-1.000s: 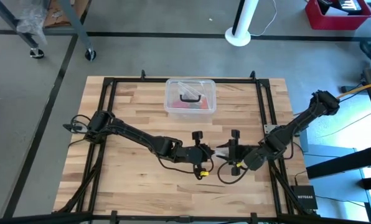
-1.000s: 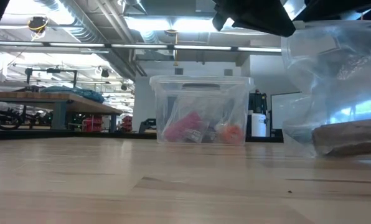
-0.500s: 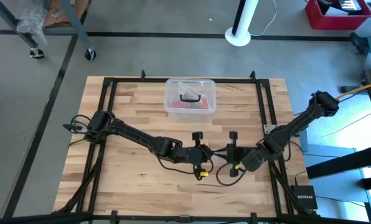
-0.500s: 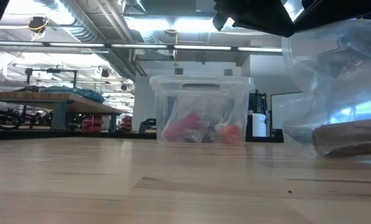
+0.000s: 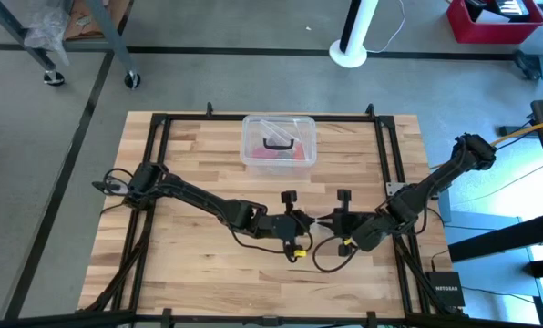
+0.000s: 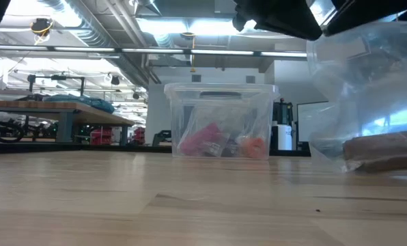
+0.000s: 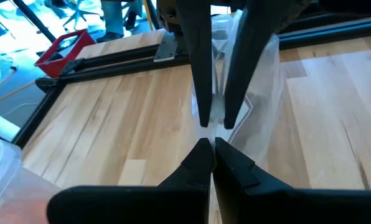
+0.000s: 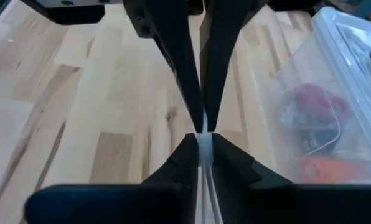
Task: Roll bandage
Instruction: Close the transparent zip bag
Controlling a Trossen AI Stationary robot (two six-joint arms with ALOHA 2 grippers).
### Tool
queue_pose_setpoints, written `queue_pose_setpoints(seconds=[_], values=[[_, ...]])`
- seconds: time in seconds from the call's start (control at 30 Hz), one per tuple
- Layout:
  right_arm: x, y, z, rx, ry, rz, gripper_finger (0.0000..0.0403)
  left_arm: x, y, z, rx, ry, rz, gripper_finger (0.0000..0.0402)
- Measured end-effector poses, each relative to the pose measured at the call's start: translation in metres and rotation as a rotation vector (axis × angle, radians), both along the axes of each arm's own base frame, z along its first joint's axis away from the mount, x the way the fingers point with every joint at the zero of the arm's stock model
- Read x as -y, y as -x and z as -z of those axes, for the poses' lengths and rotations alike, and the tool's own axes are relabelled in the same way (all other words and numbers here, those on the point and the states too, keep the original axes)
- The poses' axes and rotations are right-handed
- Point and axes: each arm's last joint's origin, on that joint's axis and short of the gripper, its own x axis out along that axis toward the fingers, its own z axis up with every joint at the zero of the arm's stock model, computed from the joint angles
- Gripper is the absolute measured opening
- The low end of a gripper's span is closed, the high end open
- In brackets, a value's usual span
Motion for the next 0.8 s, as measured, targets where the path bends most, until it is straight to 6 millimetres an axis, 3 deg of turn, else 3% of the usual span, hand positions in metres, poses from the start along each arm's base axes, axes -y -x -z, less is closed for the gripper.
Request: queue_pose_setpoints(seconds=[0.17,0.5,0.8], values=[[0.0,0.002,-0.005,-0.058,-0.034,-0.012,0.0022,0.001,0.001,0.0,-0.002,-0.014,-0.01,0.0],[0.003,0.012,-0.023,-0.213,-0.06,-0.029,0.0029,-0.002,0.009,0.005,-0.097,-0.034,-0.039,0.0001],[0.002,0.008,-0.024,-0.19,-0.047,-0.021,0.0032,0.007,0.006,-0.009,0.03,0.021,0.002,0.0006]])
